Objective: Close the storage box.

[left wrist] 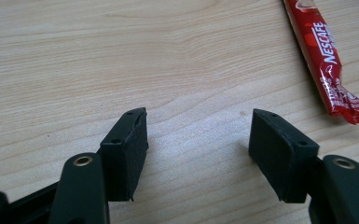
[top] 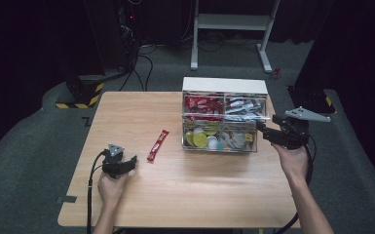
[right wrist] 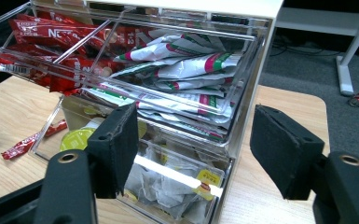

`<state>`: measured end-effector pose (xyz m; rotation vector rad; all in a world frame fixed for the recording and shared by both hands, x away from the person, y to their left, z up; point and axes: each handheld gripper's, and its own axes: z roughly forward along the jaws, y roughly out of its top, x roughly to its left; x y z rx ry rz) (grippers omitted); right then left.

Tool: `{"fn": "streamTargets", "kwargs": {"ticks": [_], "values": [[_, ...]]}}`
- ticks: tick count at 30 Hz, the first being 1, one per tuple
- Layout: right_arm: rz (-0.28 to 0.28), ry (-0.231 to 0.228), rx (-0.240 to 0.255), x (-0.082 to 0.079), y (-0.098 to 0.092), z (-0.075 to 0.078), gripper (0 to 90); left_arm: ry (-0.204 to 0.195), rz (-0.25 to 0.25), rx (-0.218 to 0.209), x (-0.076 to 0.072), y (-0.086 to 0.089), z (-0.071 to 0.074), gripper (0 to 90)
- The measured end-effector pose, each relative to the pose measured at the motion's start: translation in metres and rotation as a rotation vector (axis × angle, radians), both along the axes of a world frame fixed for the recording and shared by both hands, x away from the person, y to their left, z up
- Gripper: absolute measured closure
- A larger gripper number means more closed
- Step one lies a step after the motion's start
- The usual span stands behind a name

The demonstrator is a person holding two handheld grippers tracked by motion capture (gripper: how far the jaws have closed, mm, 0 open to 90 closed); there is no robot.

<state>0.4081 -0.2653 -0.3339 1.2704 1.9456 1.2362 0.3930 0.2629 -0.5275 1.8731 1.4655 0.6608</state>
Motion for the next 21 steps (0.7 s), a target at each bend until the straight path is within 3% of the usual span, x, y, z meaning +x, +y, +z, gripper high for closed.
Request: {"fn": "streamTargets", "kwargs": {"ticks": [8, 21], "values": [[0.004, -0.006, 0.040, -0.008, -0.011, -0.002, 38.2, -0.001, 0.000, 0.004, 0.000, -0.001, 0.000, 37.3], [-0.008, -0.017, 0.059, -0.020, -0.029, -0.008, 41.3, 0.002, -0.002, -0.001, 0.000, 0.000, 0.000, 37.0]]}}
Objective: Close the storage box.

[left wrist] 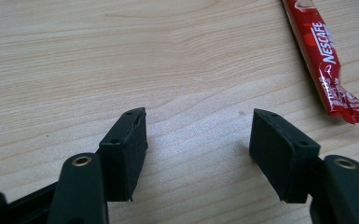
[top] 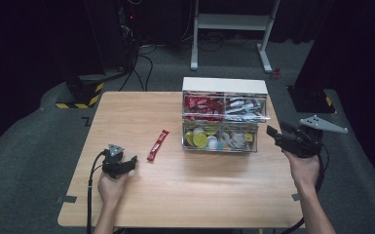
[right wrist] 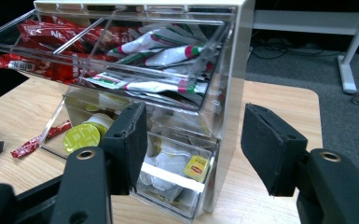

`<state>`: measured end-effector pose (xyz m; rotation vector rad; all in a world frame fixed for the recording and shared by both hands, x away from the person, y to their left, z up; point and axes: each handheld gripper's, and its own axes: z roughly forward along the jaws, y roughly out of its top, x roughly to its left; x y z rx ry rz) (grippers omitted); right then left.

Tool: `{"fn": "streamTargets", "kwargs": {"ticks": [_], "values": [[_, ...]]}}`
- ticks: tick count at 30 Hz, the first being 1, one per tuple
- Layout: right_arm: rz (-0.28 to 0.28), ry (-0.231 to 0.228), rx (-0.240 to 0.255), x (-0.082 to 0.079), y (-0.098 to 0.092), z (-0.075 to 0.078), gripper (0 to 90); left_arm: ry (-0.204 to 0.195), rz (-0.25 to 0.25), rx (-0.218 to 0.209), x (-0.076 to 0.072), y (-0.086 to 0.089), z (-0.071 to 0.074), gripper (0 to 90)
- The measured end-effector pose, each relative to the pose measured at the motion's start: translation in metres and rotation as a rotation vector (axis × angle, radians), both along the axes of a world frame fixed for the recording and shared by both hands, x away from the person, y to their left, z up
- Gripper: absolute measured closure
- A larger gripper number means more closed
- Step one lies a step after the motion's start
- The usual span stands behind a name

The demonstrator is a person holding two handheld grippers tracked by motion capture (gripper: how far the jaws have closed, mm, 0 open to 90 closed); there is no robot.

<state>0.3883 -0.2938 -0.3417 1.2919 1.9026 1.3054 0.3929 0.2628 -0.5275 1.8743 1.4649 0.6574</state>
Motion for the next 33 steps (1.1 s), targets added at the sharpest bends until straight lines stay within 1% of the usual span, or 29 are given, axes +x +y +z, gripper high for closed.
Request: {"fn": "streamTargets", "kwargs": {"ticks": [3, 5, 8, 12, 13, 15, 16, 18, 25, 28, 29, 30, 33], "values": [[-0.009, 0.002, 0.003, -0.004, -0.006, -0.005, 42.5, -0.002, 0.000, 0.001, 0.000, 0.000, 0.000, 37.0], [-0.009, 0.004, 0.005, -0.005, -0.007, -0.006, 42.8, 0.000, -0.001, 0.000, 0.000, 0.000, 0.000, 37.0], [-0.015, 0.003, 0.005, -0.008, -0.011, -0.012, 43.6, -0.001, -0.001, 0.001, 0.000, 0.000, 0.000, 37.0], [-0.022, 0.001, 0.006, -0.012, -0.014, -0.022, 44.7, -0.001, -0.001, 0.001, 0.000, 0.000, 0.000, 36.9], [-0.027, 0.000, 0.008, -0.014, -0.015, -0.027, 45.3, -0.001, -0.001, 0.001, 0.000, 0.000, 0.000, 36.9], [-0.029, 0.002, 0.008, -0.015, -0.015, -0.029, 45.7, -0.001, -0.001, 0.001, 0.000, 0.000, 0.000, 36.9], [-0.026, 0.007, 0.007, -0.016, -0.015, -0.035, 46.2, -0.001, -0.001, 0.002, 0.000, 0.000, 0.000, 37.0], [-0.027, 0.006, 0.006, -0.016, -0.015, -0.037, 46.5, -0.001, -0.001, 0.001, 0.000, 0.000, 0.000, 36.9], [-0.023, 0.028, 0.014, -0.018, -0.012, -0.056, 47.9, -0.001, -0.002, 0.001, 0.000, 0.000, 0.000, 36.7], [-0.023, 0.033, 0.019, -0.018, -0.011, -0.059, 48.0, -0.001, -0.002, 0.001, 0.000, 0.000, 0.000, 36.6], [-0.023, 0.040, 0.012, -0.018, -0.011, -0.063, 48.0, -0.001, -0.002, 0.001, 0.000, 0.000, 0.000, 36.6], [-0.023, 0.040, 0.012, -0.018, -0.011, -0.063, 48.0, -0.001, -0.003, 0.002, 0.000, 0.000, 0.000, 36.6], [-0.024, 0.050, 0.007, -0.016, -0.009, -0.070, 48.0, -0.001, -0.003, 0.001, 0.000, 0.000, 0.000, 36.6]]}}
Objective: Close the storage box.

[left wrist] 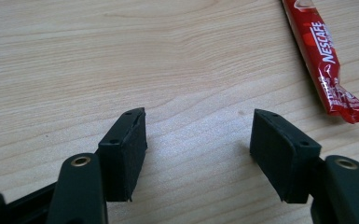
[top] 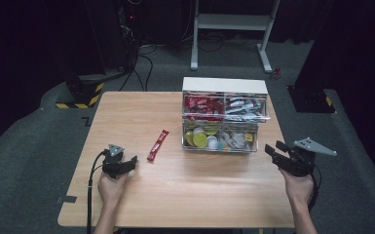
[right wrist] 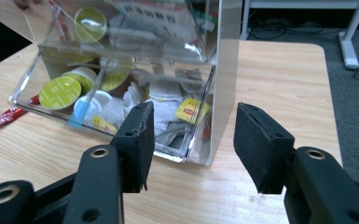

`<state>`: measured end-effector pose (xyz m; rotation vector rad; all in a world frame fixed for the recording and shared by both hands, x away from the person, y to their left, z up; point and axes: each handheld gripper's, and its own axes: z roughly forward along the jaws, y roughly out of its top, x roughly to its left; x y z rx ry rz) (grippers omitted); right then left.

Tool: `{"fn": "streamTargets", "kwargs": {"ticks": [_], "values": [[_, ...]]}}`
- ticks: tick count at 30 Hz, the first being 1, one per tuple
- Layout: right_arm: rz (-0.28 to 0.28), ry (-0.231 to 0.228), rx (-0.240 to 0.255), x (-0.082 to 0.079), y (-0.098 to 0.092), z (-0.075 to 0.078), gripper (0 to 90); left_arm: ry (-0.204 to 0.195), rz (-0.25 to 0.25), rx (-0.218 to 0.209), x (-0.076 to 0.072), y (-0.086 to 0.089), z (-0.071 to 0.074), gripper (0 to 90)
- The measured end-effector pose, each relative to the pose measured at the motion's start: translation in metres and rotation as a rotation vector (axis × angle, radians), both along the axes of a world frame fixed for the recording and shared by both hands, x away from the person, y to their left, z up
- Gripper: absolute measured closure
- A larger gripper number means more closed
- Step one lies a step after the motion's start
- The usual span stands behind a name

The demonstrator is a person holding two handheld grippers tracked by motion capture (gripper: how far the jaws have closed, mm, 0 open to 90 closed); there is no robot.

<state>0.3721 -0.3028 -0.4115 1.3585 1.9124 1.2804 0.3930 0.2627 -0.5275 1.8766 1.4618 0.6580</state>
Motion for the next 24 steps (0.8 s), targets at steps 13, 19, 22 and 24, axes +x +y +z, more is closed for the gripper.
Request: {"fn": "streamTargets", "kwargs": {"ticks": [13, 19, 22, 24], "values": [[-0.016, 0.053, -0.022, 0.009, 0.005, -0.030, 48.7, 0.000, -0.001, 0.002, 0.000, 0.000, 0.000, 36.5], [-0.032, 0.096, -0.048, 0.018, 0.008, -0.048, 48.9, 0.000, -0.001, 0.001, 0.000, 0.000, 0.000, 36.4], [-0.038, 0.103, -0.061, 0.020, 0.008, -0.053, 48.7, 0.000, -0.001, 0.001, 0.000, 0.000, 0.000, 36.4], [-0.044, 0.111, -0.069, 0.021, 0.009, -0.057, 48.5, 0.000, -0.001, 0.002, 0.000, 0.000, 0.000, 36.4]]}}
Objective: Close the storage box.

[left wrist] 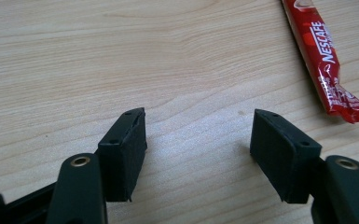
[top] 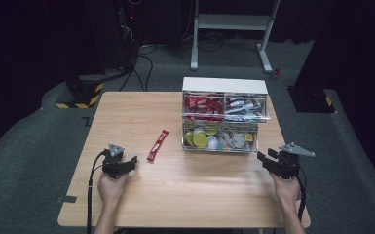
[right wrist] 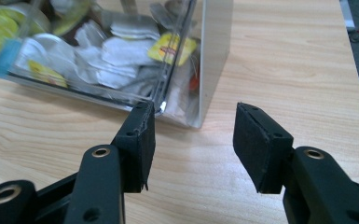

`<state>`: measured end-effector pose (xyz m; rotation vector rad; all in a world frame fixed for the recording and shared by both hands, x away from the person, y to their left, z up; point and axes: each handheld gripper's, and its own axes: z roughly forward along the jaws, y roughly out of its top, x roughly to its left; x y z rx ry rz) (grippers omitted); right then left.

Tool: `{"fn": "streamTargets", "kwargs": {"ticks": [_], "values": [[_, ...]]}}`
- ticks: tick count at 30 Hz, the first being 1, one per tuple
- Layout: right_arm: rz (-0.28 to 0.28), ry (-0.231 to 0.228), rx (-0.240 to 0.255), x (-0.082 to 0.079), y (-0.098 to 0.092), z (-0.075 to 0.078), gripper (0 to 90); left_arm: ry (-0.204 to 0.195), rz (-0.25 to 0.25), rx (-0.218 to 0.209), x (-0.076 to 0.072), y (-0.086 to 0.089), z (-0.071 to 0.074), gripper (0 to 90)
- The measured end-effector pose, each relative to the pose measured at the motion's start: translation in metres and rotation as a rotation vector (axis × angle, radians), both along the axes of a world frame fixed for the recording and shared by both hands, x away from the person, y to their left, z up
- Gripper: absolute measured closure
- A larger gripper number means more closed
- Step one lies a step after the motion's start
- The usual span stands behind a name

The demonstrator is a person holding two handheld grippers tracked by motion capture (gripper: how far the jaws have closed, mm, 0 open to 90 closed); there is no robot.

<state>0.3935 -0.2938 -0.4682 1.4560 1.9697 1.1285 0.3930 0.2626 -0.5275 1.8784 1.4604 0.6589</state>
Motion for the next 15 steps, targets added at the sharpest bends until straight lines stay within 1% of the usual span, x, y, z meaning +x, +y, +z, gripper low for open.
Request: {"fn": "streamTargets", "kwargs": {"ticks": [3, 5, 6, 9, 10, 12, 15], "values": [[-0.016, 0.002, -0.009, 0.001, -0.001, -0.003, 47.9, -0.002, 0.002, -0.001, 0.000, 0.000, 0.000, 36.4], [-0.020, 0.016, -0.012, 0.003, -0.002, -0.006, 47.3, -0.002, 0.001, 0.000, 0.000, 0.000, 0.000, 36.4], [-0.023, 0.022, -0.026, 0.004, -0.001, -0.008, 46.9, 0.000, 0.000, 0.000, 0.000, 0.000, 0.000, 36.4], [-0.026, 0.025, -0.033, 0.005, 0.000, -0.011, 46.4, -0.002, 0.002, 0.000, 0.000, 0.000, 0.000, 36.4], [-0.031, 0.031, -0.051, 0.006, 0.002, -0.013, 46.1, 0.000, 0.000, 0.000, 0.000, 0.000, 0.000, 36.4], [-0.036, 0.033, -0.068, 0.007, 0.003, -0.016, 46.1, 0.000, 0.000, 0.000, 0.000, 0.000, 0.000, 36.3], [-0.048, 0.045, -0.076, 0.009, 0.001, -0.020, 46.0, 0.000, 0.000, 0.000, 0.000, 0.000, 0.000, 36.3]]}}
